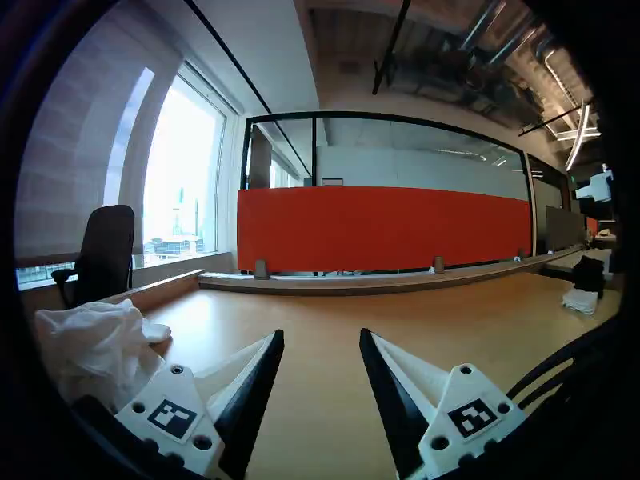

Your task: Fold towel

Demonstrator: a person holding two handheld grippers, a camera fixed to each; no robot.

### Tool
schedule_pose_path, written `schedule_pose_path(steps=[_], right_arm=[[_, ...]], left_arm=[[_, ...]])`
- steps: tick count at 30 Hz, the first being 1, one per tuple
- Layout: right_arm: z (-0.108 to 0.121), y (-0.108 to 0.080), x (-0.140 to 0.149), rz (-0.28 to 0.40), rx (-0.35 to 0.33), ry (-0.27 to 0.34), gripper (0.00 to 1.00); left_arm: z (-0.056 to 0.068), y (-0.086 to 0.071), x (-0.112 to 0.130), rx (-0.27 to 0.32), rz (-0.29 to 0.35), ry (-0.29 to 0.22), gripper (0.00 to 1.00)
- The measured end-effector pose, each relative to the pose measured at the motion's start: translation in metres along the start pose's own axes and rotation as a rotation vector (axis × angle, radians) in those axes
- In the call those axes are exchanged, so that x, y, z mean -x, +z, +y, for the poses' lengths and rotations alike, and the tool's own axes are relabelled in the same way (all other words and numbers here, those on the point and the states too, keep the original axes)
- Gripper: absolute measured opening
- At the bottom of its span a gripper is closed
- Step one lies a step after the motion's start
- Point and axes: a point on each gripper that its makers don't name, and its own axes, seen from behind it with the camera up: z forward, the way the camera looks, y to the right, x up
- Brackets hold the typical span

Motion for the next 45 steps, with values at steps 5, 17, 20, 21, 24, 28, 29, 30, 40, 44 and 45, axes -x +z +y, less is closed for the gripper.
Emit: schedule_pose_path(steps=[5, 17, 20, 21, 24, 28, 29, 30, 40, 44, 45], right_arm=[[0.004, 0.001, 0.003, 0.015, -0.005, -0.01, 0.99], [0.018, 0.01, 0.027, 0.064, -0.019, 0.036, 0.99], [0.02, 0.01, 0.039, 0.064, -0.021, 0.063, 0.99], [0.021, 0.01, 0.043, 0.064, -0.022, 0.069, 0.99], [0.024, 0.009, 0.056, 0.062, -0.025, 0.083, 0.99], [0.029, 0.007, 0.072, 0.06, -0.022, 0.095, 0.99], [0.03, 0.007, 0.075, 0.06, -0.022, 0.099, 0.99], [0.031, 0.006, 0.078, 0.061, -0.022, 0.101, 0.99], [0.04, 0.008, 0.107, 0.064, -0.004, 0.099, 0.99], [0.037, 0.007, 0.117, 0.065, -0.014, 0.105, 0.99], [0.036, 0.008, 0.118, 0.064, -0.017, 0.109, 0.99]], left_arm=[[0.0, 0.0, 0.001, 0.0, 0.0, 0.001, 0.69], [0.001, 0.001, 0.004, 0.0, 0.001, 0.0, 0.69], [0.001, 0.001, 0.004, 0.0, 0.001, 0.0, 0.69], [0.001, 0.001, 0.004, 0.0, 0.001, 0.0, 0.69], [0.001, 0.001, 0.004, 0.0, 0.001, -0.001, 0.69], [0.001, 0.002, 0.004, 0.0, 0.001, -0.001, 0.69], [0.001, 0.002, 0.005, 0.0, 0.001, -0.001, 0.69], [0.001, 0.002, 0.005, 0.0, 0.001, -0.001, 0.69], [0.001, 0.001, 0.005, 0.0, 0.002, -0.001, 0.69], [0.001, 0.002, 0.005, 0.0, 0.002, -0.001, 0.69], [0.001, 0.002, 0.005, 0.0, 0.002, -0.001, 0.69]])
